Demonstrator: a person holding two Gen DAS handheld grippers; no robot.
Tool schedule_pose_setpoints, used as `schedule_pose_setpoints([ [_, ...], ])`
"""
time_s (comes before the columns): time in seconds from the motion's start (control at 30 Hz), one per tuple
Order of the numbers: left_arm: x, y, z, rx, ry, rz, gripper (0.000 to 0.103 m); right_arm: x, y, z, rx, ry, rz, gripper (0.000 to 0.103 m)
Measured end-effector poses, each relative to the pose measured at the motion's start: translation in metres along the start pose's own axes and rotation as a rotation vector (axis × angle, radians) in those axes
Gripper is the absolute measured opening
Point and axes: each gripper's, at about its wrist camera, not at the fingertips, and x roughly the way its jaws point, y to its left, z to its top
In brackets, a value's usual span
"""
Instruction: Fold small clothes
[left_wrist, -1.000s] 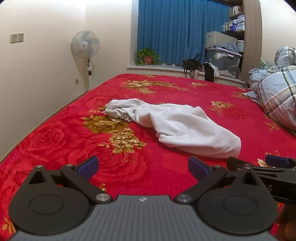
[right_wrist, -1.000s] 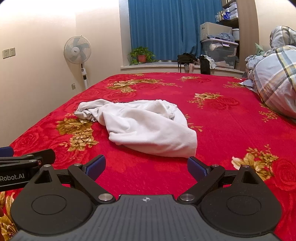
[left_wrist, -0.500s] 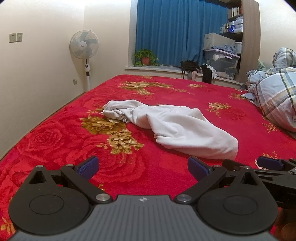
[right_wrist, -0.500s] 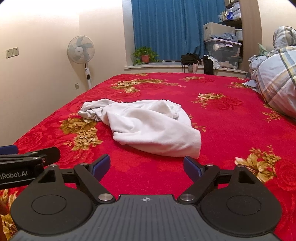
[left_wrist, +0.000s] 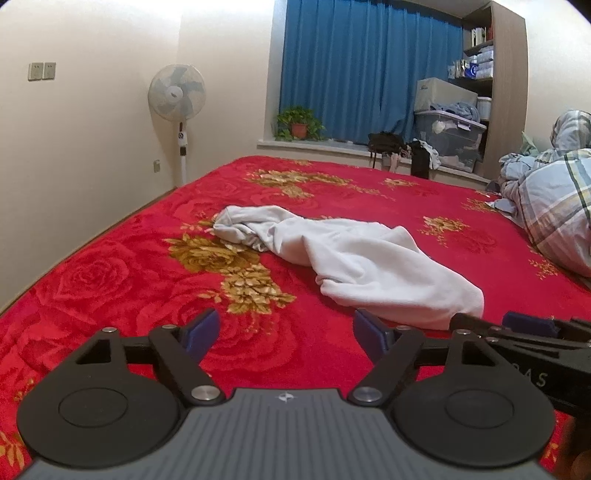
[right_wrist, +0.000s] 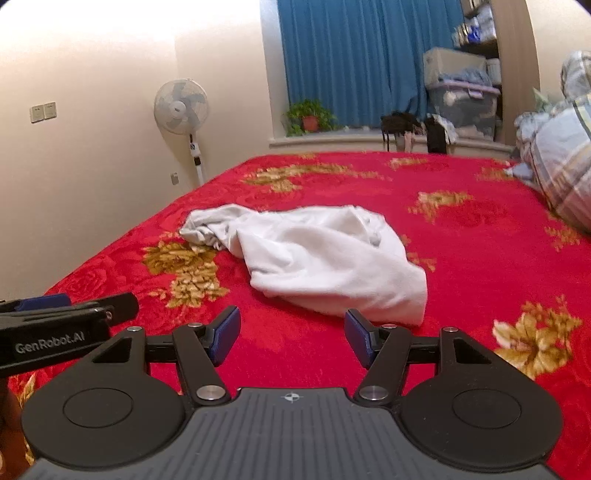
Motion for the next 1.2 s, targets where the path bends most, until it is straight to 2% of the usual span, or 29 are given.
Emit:
schedule_pose_setpoints([
  [0.07,-0.001,0.0,-0.001,0.013,-0.025,0.007,0.078,-0.001,0.003,0.003,-0.029,-0.022,0.001,0.064],
  [0.13,-0.002,0.0,-0.001,0.029,-0.046,0.016,0.071,-0.001,0.002,0.008,-0.041,-0.034,0.021,0.064],
  [0.27,0.002,0.003,-0.004,0.038,-0.047,0.021,0.06,0.003,-0.008,0.029,-0.06,-0.069,0.055,0.064],
  [0.47,0.011,0.009,-0.009,0.064,-0.02,0.049,0.06,0.023,-0.032,0.05,0.08,-0.017,0.111,0.064],
  [0.57,0.012,0.012,-0.008,0.039,0.005,0.049,0.06,0.033,-0.042,0.061,0.121,-0.017,0.108,0.064],
  [0.67,0.014,0.02,-0.004,-0.045,0.064,-0.001,0.06,0.05,-0.064,0.073,0.139,-0.001,0.074,0.064],
  [0.77,0.028,0.021,0.008,-0.04,0.106,-0.056,0.06,0.071,-0.091,0.081,0.171,0.018,0.02,0.059],
  [0.87,0.059,0.02,0.034,-0.014,0.12,-0.073,0.06,0.096,-0.12,0.081,0.23,0.067,-0.022,0.06],
  [0.93,0.091,0.017,0.055,-0.016,0.128,-0.088,0.061,0.119,-0.137,0.075,0.289,0.166,-0.052,0.061],
  [1.0,0.129,0.011,0.077,-0.029,0.131,-0.085,0.061,0.135,-0.148,0.068,0.376,0.226,-0.038,0.062],
  [1.07,0.173,0.003,0.097,-0.058,0.161,-0.08,0.061,0.148,-0.158,0.057,0.432,0.271,-0.055,0.062],
  [1.2,0.261,-0.012,0.129,-0.181,0.247,-0.096,0.062,0.16,-0.166,0.042,0.486,0.333,-0.083,0.062],
])
